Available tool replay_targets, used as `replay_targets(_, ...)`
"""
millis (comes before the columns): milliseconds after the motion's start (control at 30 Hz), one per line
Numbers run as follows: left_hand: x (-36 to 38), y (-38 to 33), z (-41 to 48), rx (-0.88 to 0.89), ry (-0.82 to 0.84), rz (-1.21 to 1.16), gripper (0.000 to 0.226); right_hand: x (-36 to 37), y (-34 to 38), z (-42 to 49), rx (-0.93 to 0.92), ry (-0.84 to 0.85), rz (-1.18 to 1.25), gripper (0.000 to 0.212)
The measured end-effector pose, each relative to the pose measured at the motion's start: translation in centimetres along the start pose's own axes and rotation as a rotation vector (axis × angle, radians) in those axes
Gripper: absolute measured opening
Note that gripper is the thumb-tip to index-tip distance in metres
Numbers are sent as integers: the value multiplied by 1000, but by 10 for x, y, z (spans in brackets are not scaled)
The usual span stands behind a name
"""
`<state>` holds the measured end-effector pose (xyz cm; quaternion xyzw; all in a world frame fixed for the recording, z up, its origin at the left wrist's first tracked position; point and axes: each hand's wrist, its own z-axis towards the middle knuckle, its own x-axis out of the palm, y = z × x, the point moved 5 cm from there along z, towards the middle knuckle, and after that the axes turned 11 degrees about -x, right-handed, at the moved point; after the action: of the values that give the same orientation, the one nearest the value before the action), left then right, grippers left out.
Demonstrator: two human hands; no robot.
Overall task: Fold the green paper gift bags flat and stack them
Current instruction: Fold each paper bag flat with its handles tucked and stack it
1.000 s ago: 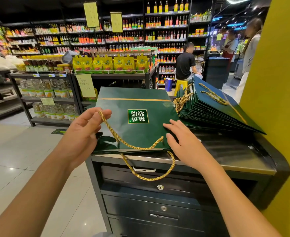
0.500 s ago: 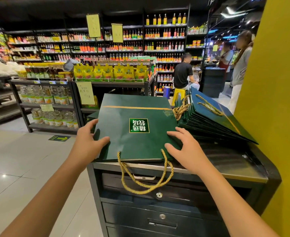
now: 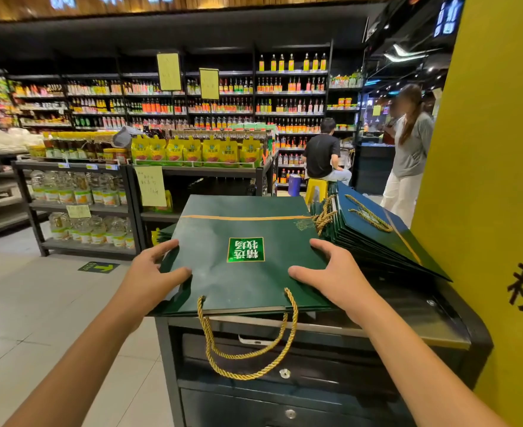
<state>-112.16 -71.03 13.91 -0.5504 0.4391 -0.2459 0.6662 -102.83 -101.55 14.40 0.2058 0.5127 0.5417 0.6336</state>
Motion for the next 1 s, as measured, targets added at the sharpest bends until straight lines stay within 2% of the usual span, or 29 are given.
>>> replay_targets(200,-23,-33,1,1,-7,-26,58,-12,36,12,-87,-27,-73,87)
replay_targets(467,-28,-105,9,127,-1,7,57,-52,76,42,-145,-73,-146,83)
replay_targets(667,34,-160,27,200,115,14,57,-117,68,51,-43,-100,-222,79)
replay_targets(833,105,-189,37,233,223,24,55,-166,38,49,140,-144,-309,75)
replay_targets(1000,158,-189,50,192,294,61,59,-189,5,43,272,-208,-353,54)
